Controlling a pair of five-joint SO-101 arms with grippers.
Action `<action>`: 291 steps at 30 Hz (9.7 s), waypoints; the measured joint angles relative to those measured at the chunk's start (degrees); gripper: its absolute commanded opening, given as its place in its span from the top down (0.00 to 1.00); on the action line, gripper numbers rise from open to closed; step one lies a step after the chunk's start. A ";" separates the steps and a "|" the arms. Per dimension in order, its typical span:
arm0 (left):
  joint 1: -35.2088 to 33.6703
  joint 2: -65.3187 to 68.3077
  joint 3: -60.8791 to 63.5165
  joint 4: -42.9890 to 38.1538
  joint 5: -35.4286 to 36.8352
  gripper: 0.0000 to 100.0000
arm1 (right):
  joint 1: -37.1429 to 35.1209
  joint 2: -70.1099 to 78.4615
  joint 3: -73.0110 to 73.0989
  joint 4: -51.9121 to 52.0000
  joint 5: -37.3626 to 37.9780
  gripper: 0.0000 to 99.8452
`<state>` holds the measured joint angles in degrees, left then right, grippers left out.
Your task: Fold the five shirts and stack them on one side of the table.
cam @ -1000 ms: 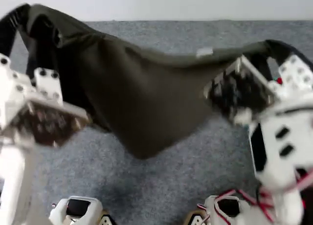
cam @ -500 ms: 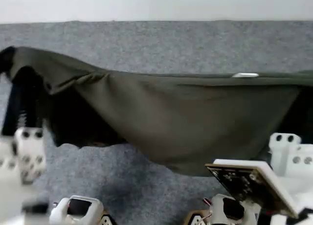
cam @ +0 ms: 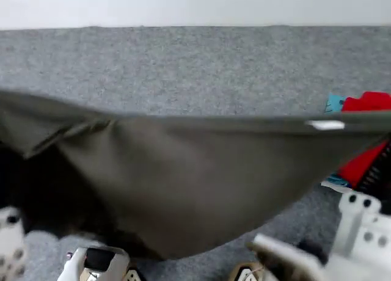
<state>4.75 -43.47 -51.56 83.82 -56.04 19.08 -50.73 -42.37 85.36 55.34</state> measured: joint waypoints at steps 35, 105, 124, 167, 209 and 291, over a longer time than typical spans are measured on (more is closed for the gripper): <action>-4.31 30.15 63.56 -51.96 -1.23 0.98 | -10.81 21.63 81.14 -69.54 6.42 0.99; 10.11 5.01 94.95 15.12 9.93 0.94 | -9.76 50.20 48.79 5.54 8.97 0.97; 3.96 -8.97 92.66 10.99 23.82 0.85 | -5.01 50.20 48.26 5.01 8.26 0.84; -9.58 87.74 24.09 1.93 41.85 0.98 | -15.56 85.54 32.88 -23.82 -20.75 0.99; -53.01 58.20 29.80 15.38 30.86 0.98 | -44.48 69.80 24.09 15.12 -24.00 0.93; -69.01 58.02 35.16 15.38 22.42 0.98 | -51.08 69.54 26.46 3.25 -39.74 0.78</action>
<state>-64.26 14.55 -16.40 99.21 -33.63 -32.00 18.81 -15.91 88.62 15.60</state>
